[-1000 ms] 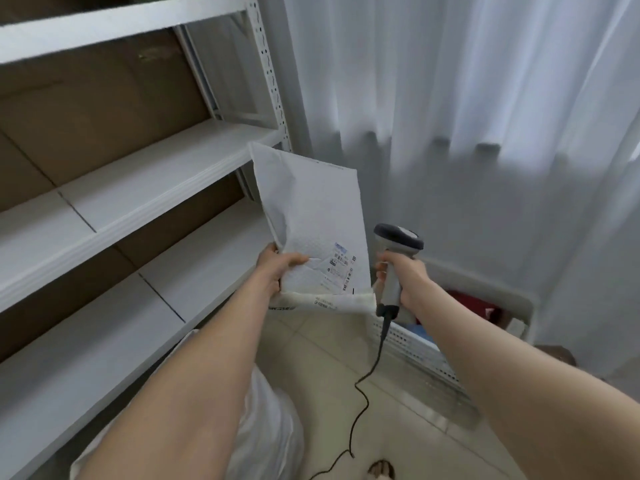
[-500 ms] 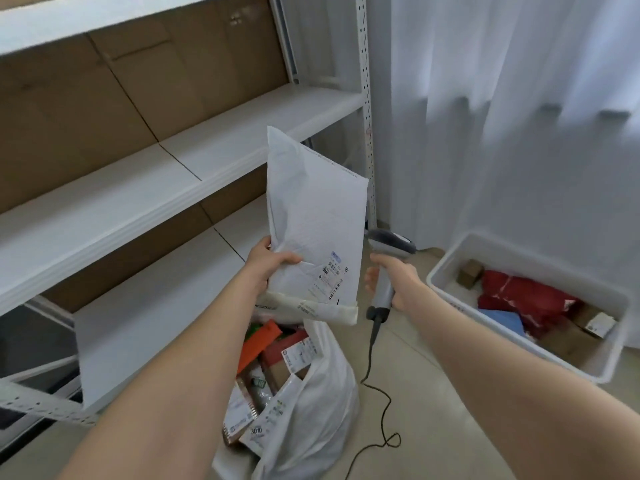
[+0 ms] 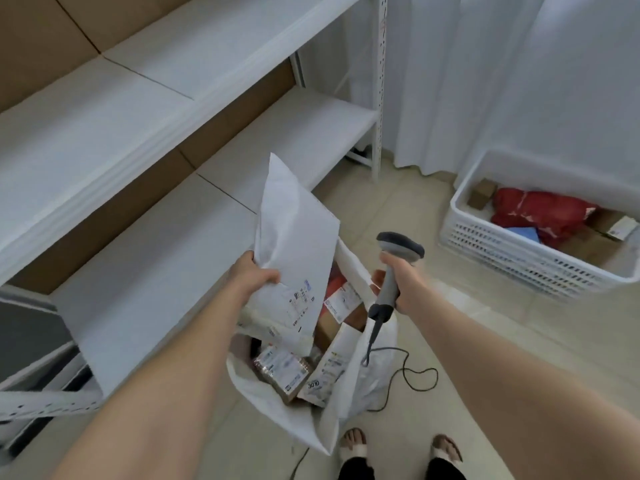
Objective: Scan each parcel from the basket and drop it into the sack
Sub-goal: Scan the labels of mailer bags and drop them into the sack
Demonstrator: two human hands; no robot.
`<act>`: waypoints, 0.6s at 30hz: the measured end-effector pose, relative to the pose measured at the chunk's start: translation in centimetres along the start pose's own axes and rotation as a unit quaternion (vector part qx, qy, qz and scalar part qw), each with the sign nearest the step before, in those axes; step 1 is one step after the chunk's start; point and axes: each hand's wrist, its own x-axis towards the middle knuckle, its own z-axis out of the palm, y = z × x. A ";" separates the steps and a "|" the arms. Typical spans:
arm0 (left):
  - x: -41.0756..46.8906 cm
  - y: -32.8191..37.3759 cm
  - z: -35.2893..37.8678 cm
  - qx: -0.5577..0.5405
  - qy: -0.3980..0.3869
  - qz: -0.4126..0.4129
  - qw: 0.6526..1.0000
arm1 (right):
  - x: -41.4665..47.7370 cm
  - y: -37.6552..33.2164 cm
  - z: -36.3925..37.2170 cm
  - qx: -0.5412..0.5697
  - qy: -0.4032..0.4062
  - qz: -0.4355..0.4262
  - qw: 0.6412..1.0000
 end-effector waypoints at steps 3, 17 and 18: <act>1.2 -2.7 0.8 0.066 -0.084 -0.042 0.993 | 1.4 2.6 -0.2 -0.010 0.017 0.009 1.000; 8.3 -10.9 8.9 0.289 0.011 0.000 0.957 | 11.2 11.5 -1.9 -0.070 0.065 0.026 0.995; 8.8 -11.1 9.6 0.336 0.029 0.033 0.941 | 12.3 12.0 -2.1 -0.080 0.078 0.024 0.993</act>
